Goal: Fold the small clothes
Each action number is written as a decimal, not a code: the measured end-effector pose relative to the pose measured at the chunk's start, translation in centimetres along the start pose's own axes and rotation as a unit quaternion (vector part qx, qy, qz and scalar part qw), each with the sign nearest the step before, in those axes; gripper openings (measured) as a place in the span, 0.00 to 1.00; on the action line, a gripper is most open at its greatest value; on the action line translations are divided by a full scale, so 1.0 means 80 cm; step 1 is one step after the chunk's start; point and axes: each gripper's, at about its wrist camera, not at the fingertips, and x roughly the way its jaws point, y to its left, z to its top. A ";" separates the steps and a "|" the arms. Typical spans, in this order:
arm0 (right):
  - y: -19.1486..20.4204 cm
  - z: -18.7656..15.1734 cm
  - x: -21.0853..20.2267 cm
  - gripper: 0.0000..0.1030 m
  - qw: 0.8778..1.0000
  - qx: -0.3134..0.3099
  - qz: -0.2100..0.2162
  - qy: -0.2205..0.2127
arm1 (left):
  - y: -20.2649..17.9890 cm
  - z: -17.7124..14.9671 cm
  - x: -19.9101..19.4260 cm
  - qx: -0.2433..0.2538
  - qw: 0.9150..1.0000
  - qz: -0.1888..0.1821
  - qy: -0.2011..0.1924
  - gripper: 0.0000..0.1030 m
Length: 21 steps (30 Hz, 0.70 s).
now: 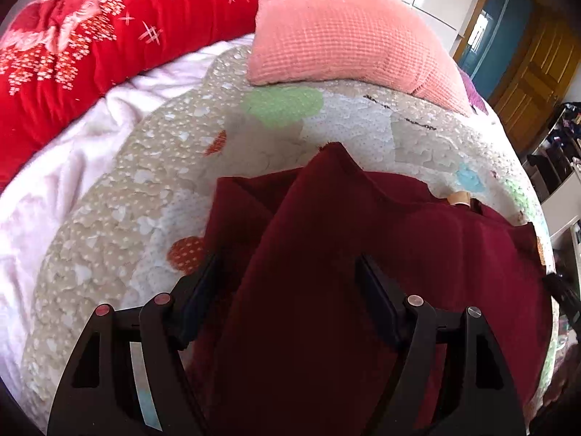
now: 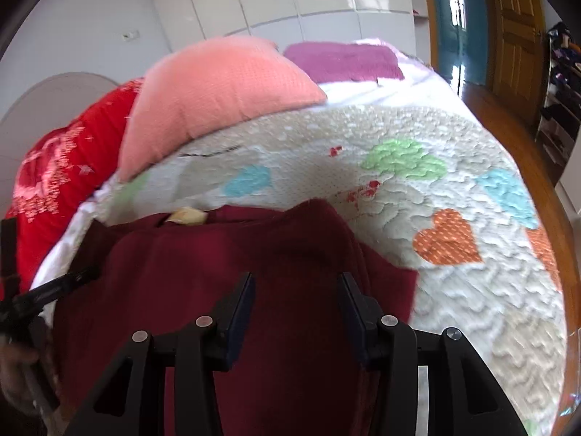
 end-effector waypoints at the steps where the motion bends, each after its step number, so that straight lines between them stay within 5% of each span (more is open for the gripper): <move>1: 0.004 -0.004 -0.008 0.46 1.000 -0.001 0.003 -0.002 | 0.000 -0.002 -0.005 0.001 1.000 0.001 -0.002 0.73; 10: 0.012 -0.053 -0.032 0.48 1.000 -0.019 -0.009 0.000 | -0.004 -0.019 -0.038 0.018 1.000 0.014 -0.020 0.73; 21: 0.029 -0.061 -0.062 0.47 1.000 -0.024 -0.003 -0.010 | -0.008 -0.039 -0.072 0.036 0.998 0.022 -0.039 0.73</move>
